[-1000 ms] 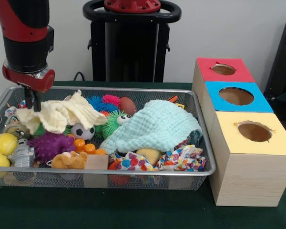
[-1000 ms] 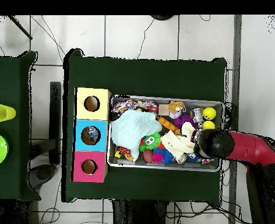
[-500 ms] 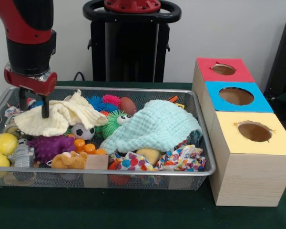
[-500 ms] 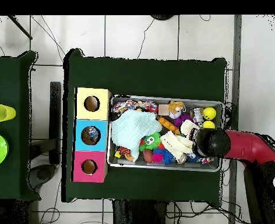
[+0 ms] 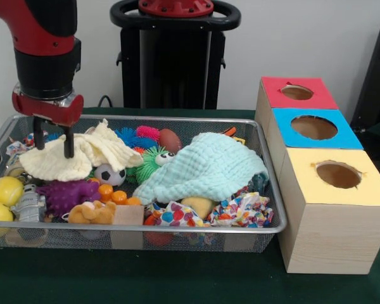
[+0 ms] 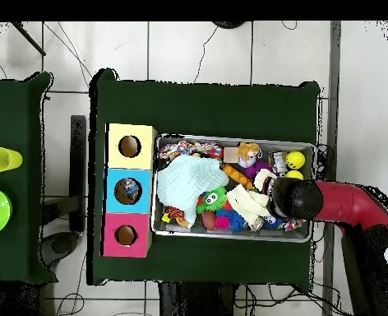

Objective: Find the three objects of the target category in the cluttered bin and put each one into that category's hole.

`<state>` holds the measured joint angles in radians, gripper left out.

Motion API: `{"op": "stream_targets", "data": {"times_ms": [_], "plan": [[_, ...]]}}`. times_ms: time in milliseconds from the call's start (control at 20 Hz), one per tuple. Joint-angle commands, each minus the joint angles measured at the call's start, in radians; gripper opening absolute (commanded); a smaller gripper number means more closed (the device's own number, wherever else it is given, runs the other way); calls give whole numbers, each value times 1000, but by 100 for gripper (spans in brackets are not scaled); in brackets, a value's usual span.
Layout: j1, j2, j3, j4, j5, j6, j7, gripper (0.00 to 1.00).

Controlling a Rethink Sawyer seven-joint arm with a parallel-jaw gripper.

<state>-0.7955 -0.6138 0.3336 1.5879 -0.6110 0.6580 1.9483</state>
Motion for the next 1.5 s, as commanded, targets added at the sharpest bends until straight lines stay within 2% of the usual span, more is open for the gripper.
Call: {"op": "stream_targets", "data": {"times_ms": [50,450,700,950,1150,1300,1500], "plan": [[14,-102,123,91,76,115,-175,100],[106,-213,100,120,180,219,-74,100],[153,-217,107,142,241,211,-40,100],[205,-111,106,165,232,8,20,100],[257,-41,80,152,214,-106,70,100],[294,1,64,115,156,-129,19,100],[288,78,96,85,83,-187,-113,100]]}}
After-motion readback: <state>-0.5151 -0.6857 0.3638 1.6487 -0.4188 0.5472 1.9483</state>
